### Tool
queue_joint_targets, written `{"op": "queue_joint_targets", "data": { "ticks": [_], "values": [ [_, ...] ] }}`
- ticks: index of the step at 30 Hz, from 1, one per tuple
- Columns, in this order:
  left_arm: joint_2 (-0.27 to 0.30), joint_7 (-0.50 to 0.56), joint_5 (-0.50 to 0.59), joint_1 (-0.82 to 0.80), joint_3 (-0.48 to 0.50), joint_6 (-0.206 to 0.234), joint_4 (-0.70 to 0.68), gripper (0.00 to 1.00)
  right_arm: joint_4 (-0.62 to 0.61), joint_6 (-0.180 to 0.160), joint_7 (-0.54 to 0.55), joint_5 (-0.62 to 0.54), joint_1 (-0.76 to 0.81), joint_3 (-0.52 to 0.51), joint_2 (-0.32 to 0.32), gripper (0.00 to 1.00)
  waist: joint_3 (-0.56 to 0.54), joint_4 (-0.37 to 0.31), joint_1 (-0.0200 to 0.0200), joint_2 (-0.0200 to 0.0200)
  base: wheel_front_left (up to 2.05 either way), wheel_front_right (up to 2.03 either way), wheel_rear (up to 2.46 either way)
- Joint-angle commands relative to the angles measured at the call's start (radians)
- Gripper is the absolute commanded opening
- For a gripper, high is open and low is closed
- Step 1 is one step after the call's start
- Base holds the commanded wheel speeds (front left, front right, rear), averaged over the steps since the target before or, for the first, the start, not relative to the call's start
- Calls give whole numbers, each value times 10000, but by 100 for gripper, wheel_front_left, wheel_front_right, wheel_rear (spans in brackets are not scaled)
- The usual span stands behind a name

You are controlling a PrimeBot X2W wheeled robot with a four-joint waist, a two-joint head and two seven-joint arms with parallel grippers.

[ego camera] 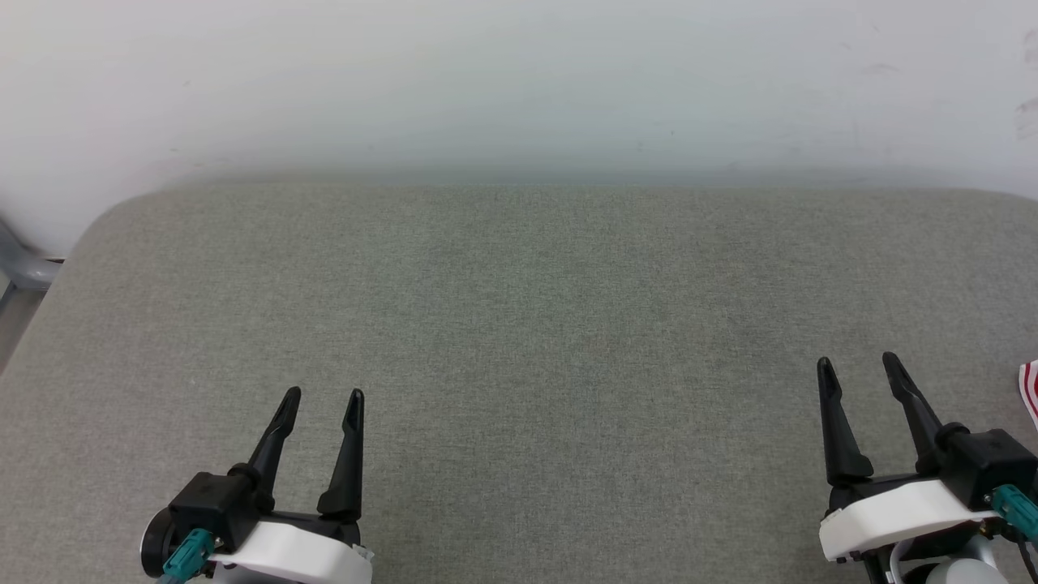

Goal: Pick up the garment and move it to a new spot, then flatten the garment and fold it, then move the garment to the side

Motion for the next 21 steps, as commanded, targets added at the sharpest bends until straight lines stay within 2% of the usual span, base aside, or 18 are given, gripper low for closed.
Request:
{"op": "queue_joint_targets", "data": {
  "ticks": [1,13,21],
  "values": [
    [-41,-45,61,-82,42,-12,-25,100,40,-12,-63,97,-57,10,41,100,6,-5,0,-1,0,0,0],
    [-158,-45,423,-59,262,-40,-26,100,297,-12,-222,159,-202,51,42,100,26,-71,0,-1,0,0,0],
    [-219,-45,242,-140,265,-44,33,100,342,-12,-283,154,-212,28,43,100,63,-47,0,-1,0,0,0]
  ]
}}
